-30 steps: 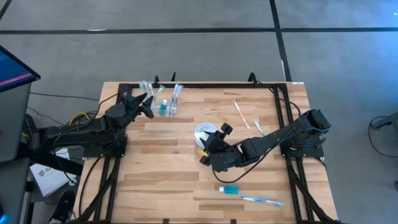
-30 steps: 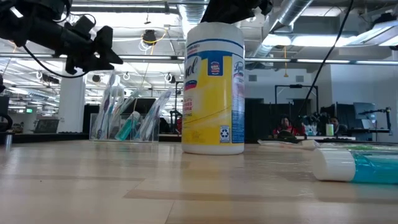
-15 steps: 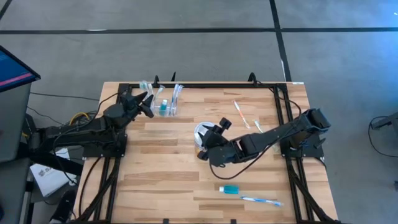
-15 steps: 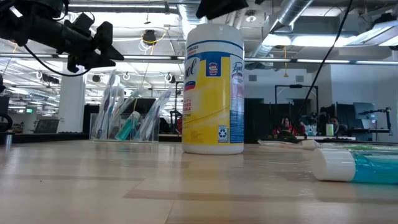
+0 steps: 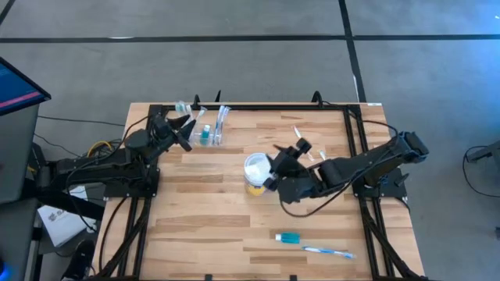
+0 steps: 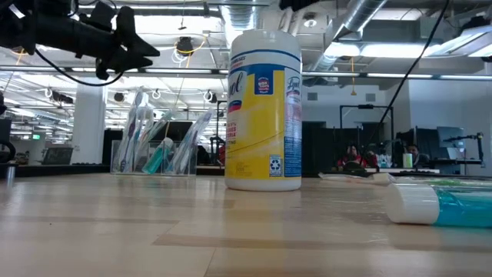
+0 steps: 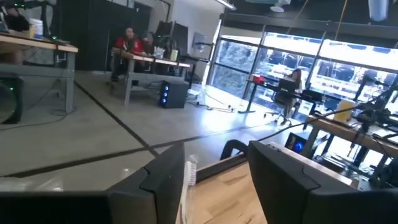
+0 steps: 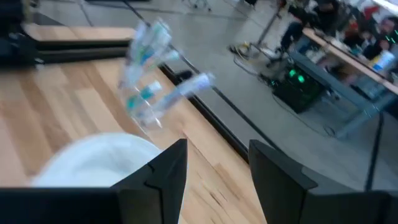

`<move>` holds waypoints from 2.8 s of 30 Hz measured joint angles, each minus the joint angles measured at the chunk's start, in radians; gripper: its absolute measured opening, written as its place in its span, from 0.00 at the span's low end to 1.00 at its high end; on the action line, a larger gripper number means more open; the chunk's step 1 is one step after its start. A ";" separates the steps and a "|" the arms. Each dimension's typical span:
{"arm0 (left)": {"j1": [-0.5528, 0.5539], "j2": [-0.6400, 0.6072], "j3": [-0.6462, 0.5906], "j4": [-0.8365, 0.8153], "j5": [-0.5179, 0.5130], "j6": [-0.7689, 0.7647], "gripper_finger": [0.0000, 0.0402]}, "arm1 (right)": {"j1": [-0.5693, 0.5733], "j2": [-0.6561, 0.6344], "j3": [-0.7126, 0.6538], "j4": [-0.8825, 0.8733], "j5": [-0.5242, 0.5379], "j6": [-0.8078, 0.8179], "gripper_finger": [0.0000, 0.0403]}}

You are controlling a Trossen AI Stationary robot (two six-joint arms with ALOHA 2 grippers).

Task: Pick & Place toothbrushing station
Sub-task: Put the orange toothbrush into the transparent organizer

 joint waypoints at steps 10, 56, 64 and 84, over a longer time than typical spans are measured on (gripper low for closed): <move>-0.093 0.013 0.019 0.024 0.174 -0.004 0.38 | -0.002 -0.048 0.000 -0.364 0.043 0.317 0.41; -0.465 0.425 0.040 0.405 0.061 0.044 0.37 | -0.380 -0.458 -0.631 -0.161 -0.618 0.239 0.38; -0.483 0.436 0.040 0.427 0.061 0.046 0.37 | -0.529 -0.458 -0.688 -0.084 -0.768 0.128 0.41; -0.484 0.436 0.040 0.433 0.061 0.047 0.37 | -0.661 -0.418 -0.826 0.022 -0.909 0.063 0.44</move>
